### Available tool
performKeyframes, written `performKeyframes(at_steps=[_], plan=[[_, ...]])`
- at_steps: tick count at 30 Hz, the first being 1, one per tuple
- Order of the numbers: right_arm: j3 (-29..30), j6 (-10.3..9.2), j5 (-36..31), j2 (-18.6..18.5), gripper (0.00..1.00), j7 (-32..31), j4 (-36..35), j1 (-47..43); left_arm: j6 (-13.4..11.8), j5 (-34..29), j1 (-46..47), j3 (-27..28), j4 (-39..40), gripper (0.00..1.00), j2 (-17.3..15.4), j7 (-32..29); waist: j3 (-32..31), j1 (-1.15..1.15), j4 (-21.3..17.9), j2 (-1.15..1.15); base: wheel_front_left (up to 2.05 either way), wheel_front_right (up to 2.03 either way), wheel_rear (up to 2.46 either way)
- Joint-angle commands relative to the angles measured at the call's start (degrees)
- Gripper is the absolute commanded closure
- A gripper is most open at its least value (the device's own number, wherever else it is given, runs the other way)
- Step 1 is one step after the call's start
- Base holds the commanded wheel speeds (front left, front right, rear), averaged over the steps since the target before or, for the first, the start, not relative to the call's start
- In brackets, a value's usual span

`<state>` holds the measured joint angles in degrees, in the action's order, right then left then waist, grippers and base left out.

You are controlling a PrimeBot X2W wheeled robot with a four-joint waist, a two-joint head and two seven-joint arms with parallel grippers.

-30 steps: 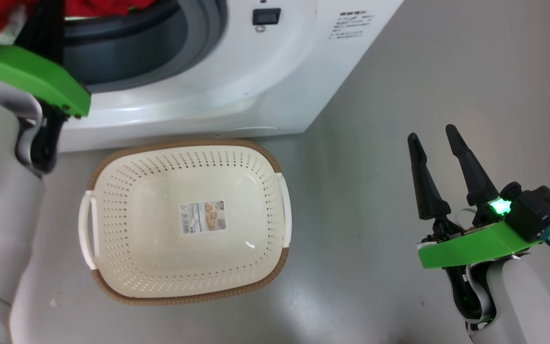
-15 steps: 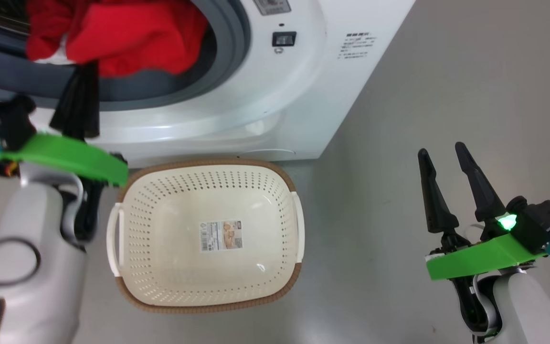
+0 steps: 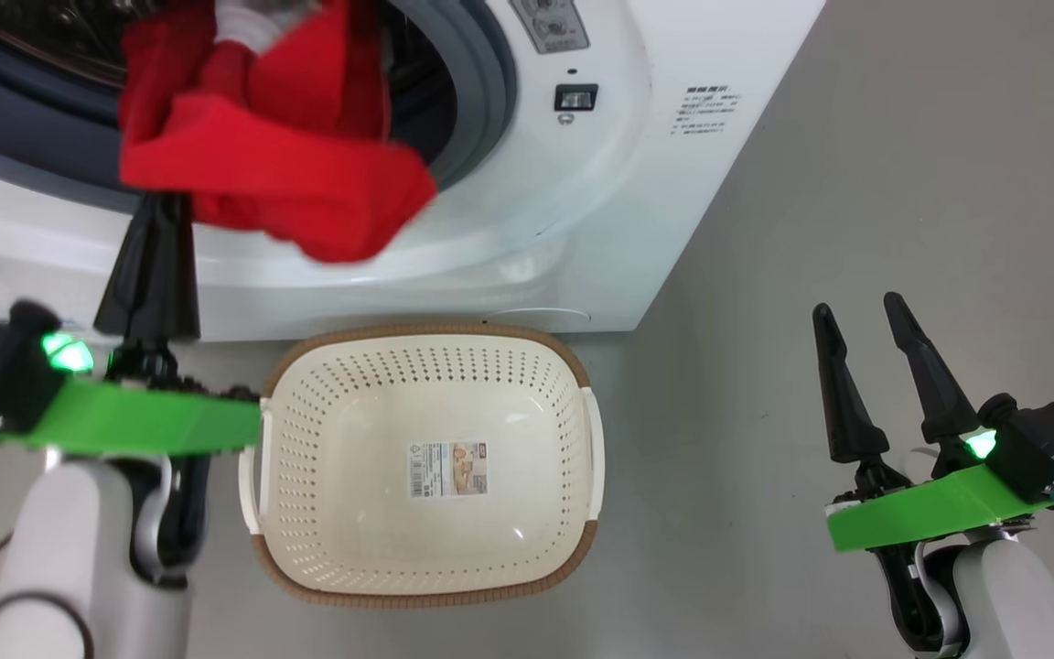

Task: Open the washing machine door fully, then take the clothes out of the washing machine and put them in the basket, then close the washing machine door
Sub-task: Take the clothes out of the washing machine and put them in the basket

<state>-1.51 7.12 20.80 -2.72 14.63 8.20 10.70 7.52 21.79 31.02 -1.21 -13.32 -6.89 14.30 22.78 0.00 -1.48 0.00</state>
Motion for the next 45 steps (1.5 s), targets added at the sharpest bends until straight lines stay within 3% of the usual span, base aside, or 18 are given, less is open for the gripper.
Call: performKeyframes(at_steps=[1, 12, 19, 32, 45], plan=[[-1.0, 0.36, -0.64, -0.16, 0.0, 0.37, -1.22, -1.14, -0.04, -0.77, -2.35, 2.41, 4.22, 1.0, -1.23, 0.7, -0.62, 0.0, 0.12, 0.0, 0.0, 0.0, 0.0], [-0.66, 0.36, -0.65, -0.16, 0.0, 0.37, -1.39, -2.35, -0.04, -0.84, -10.24, 5.49, 19.82, 1.0, 0.53, 0.7, -1.56, 0.0, 0.33, 0.0, 0.0, 0.0, 0.0], [-0.85, 0.36, -0.69, -0.16, 0.0, 0.37, -1.44, -2.05, -0.04, -1.25, -13.04, 3.91, 22.0, 1.0, 1.35, 0.7, -0.84, 0.0, 0.29, 0.0, 0.0, 0.0, 0.0], [-1.06, 0.36, -0.24, -0.16, 0.0, 0.37, -2.16, -0.34, -0.03, -1.16, -13.72, -2.09, 5.9, 1.0, -0.25, 0.7, 2.87, 0.0, -0.71, 0.0, 0.0, 0.0, 0.0], [-1.51, 0.36, 0.32, -0.16, 0.0, 0.37, -3.31, 2.89, -0.03, -1.22, -3.56, -8.56, -15.95, 1.0, -2.1, 0.7, 10.49, 0.0, -1.84, 0.0, 0.0, 0.0, 0.0]])
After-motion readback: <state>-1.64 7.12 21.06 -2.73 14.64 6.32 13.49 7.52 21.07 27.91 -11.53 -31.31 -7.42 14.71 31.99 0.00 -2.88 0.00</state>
